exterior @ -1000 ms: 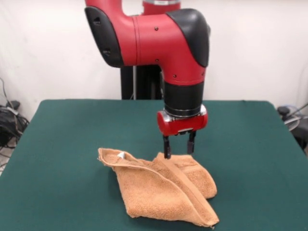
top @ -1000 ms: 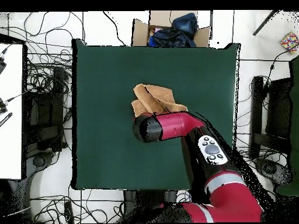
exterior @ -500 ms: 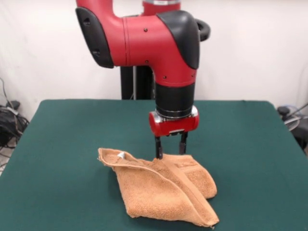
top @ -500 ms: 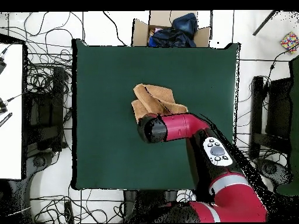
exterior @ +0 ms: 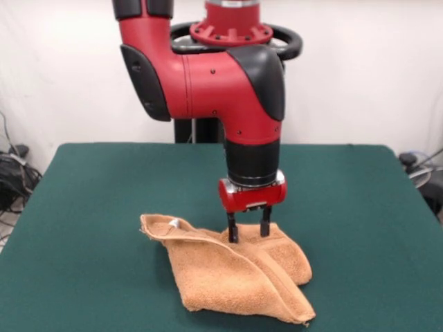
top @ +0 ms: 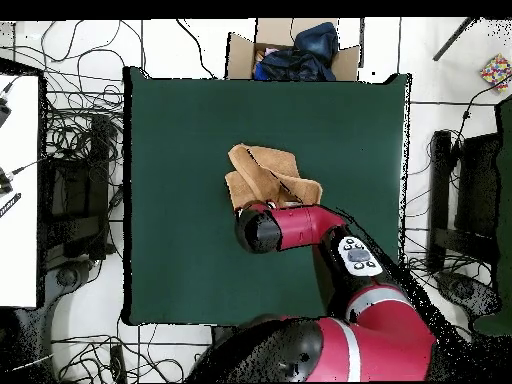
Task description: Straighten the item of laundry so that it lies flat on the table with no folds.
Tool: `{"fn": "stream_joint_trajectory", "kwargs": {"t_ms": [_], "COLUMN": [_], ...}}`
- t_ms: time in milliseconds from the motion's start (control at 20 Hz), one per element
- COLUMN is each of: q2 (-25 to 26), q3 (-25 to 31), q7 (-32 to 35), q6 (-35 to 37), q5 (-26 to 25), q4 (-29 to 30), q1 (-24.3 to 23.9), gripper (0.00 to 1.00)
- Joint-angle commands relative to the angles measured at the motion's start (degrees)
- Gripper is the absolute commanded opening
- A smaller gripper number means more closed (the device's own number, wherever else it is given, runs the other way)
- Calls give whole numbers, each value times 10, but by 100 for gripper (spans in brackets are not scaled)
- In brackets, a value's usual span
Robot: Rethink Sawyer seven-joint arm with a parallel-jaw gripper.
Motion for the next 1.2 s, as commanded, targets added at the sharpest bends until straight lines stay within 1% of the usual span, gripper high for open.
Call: {"fn": "stream_joint_trajectory", "kwargs": {"t_ms": [50,350,600,850,1000,1050,1200], "q2": [57,66,68,56,54,54,54], "q3": [-24,-34,-43,-63,-66,-65,-64], "q7": [100,111,109,121,116,113,110], "q6": [-22,-54,-55,-74,-86,-95,-103], "q5": [12,16,22,29,30,29,25], "q4": [-24,-22,-35,-26,-27,-26,-28], "q1": [22,25,33,49,51,50,50], "gripper": [100,100,100,100,100,0,0]}}
